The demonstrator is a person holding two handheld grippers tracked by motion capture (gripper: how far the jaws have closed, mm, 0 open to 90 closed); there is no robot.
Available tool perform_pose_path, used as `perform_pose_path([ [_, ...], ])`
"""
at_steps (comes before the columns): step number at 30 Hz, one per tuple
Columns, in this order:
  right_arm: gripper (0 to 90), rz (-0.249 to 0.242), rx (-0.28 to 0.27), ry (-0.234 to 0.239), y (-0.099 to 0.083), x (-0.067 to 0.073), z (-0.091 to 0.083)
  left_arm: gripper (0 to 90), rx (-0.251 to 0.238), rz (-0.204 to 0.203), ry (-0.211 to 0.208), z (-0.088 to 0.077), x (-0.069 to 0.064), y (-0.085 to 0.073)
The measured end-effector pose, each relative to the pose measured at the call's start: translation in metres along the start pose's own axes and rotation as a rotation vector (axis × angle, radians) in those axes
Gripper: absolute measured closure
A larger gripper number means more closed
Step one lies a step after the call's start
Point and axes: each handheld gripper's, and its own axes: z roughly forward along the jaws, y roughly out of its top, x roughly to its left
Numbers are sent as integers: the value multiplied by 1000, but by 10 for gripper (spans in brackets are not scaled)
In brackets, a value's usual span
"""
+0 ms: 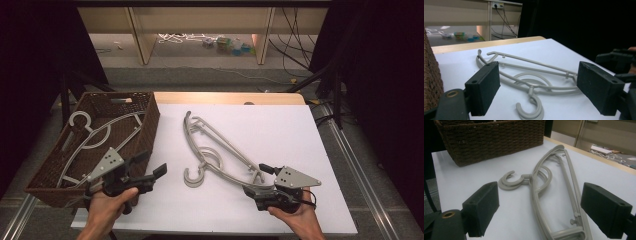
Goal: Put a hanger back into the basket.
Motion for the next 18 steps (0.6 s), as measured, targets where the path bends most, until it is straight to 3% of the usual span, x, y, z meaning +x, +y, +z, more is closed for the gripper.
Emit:
perform_pose_path([
  [5,160,1,-1,11,-1,0,1,185,-3,68,-37,4,-10,-14],
  [8,160,3,7,12,-2,1,0,179,-16,72,-53,5,-7,-16],
  [12,160,22,21,34,-2,3,0,177,-17,70,-34,6,-2,-24],
  [13,160,7,12,25,-3,2,-1,175,-17,98,-31,8,-2,-28],
  [18,160,0,16,8,-3,3,-1,160,2,113,-45,12,-7,-36],
])
